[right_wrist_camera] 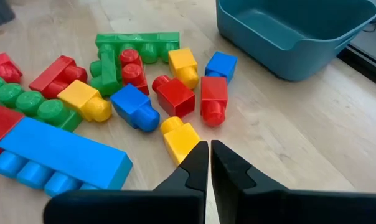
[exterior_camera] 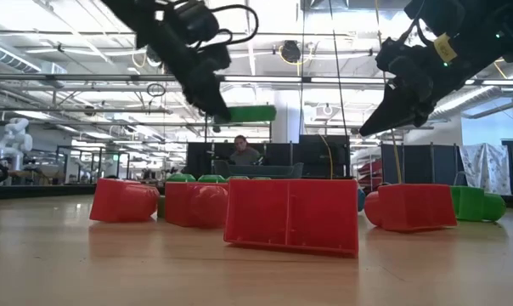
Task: Sort blocks by size
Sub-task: Put the green game piece into the blue container
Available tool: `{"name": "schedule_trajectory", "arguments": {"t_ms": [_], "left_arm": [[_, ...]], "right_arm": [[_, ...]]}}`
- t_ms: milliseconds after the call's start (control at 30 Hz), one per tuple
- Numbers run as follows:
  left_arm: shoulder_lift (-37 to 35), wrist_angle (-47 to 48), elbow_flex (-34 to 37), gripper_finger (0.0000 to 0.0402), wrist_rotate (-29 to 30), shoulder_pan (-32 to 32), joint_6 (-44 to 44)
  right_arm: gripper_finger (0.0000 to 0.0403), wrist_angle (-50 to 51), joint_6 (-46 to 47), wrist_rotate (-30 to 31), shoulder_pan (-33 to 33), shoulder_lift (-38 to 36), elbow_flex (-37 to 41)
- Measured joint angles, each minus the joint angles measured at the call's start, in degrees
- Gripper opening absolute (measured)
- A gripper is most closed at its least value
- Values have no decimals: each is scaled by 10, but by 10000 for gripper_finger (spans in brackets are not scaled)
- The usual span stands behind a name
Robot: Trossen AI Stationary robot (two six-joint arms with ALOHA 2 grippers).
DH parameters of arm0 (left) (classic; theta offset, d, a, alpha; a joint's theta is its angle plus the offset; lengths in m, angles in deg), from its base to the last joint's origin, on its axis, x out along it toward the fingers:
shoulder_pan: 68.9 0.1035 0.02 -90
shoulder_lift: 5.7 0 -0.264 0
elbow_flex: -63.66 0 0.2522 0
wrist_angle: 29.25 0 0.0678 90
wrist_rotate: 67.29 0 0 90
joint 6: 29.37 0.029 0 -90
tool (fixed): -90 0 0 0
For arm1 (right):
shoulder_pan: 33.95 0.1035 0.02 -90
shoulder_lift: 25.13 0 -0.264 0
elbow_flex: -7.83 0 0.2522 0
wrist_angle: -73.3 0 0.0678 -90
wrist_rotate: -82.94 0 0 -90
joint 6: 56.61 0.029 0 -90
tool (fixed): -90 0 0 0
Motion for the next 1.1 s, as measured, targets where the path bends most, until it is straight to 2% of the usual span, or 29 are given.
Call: {"name": "schedule_trajectory", "arguments": {"t_ms": [167, 267, 400, 867, 967, 1100], "left_arm": [[67, 60, -97, 182, -4, 39, 50], [110, 68, -128, 183, -17, 51, 83], [159, 67, -146, 183, -26, 61, 119], [274, 74, -203, 186, -46, 89, 112], [282, 74, -216, 202, -47, 94, 90], [283, 76, -224, 246, -52, 102, 87]], "right_arm": [[4, 6, 18, -14, 3, 0, 0], [4, 16, 27, -12, 9, 0, 0], [4, 16, 39, -10, 16, 0, 0], [4, 12, 58, 8, 15, 0, 0], [4, 12, 59, 8, 15, 0, 0], [4, 12, 60, 8, 15, 0, 0]]}}
